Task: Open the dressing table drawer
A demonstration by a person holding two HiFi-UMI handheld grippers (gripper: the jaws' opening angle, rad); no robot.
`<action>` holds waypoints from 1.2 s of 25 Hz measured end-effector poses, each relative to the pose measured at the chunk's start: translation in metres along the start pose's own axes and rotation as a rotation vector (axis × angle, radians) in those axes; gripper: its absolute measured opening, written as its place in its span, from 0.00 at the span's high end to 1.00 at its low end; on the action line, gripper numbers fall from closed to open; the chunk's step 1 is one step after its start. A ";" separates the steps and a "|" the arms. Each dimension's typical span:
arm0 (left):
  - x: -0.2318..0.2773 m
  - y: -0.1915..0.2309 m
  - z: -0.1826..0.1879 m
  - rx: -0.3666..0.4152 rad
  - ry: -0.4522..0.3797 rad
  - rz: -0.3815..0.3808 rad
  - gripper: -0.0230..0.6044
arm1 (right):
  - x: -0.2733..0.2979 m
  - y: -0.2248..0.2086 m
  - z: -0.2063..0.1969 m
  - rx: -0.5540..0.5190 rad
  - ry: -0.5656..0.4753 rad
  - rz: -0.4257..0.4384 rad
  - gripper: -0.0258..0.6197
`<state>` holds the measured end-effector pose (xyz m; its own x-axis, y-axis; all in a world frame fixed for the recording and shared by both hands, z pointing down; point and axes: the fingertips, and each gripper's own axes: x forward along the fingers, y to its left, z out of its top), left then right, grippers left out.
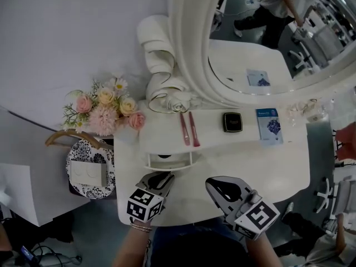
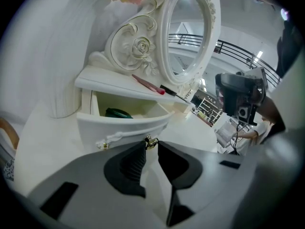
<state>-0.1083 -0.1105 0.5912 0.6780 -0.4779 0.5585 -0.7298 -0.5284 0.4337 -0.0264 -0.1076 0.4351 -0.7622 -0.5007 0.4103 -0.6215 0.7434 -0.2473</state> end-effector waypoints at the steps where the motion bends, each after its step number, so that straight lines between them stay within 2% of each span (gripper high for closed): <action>1: 0.000 0.000 0.000 -0.001 0.000 0.000 0.82 | 0.000 0.000 0.000 0.001 0.000 -0.001 0.93; 7: -0.002 -0.001 -0.002 0.000 0.003 -0.002 0.82 | 0.005 0.007 0.011 0.002 -0.032 0.026 0.93; 13: -0.004 -0.002 -0.004 -0.003 0.001 -0.001 0.82 | 0.006 0.006 0.005 0.000 -0.003 0.015 0.93; 21: -0.002 -0.003 -0.007 -0.031 -0.003 -0.010 0.82 | 0.007 0.012 0.013 0.003 -0.054 0.041 0.93; 24: -0.005 -0.003 -0.012 -0.032 0.017 -0.014 0.77 | 0.008 0.014 0.013 0.001 -0.056 0.042 0.93; 30: -0.021 -0.003 -0.018 -0.028 0.014 -0.010 0.76 | 0.014 0.019 0.012 0.001 -0.056 0.048 0.93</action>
<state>-0.1222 -0.0863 0.5904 0.6842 -0.4626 0.5638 -0.7252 -0.5135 0.4588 -0.0508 -0.1053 0.4255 -0.7998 -0.4890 0.3481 -0.5845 0.7665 -0.2663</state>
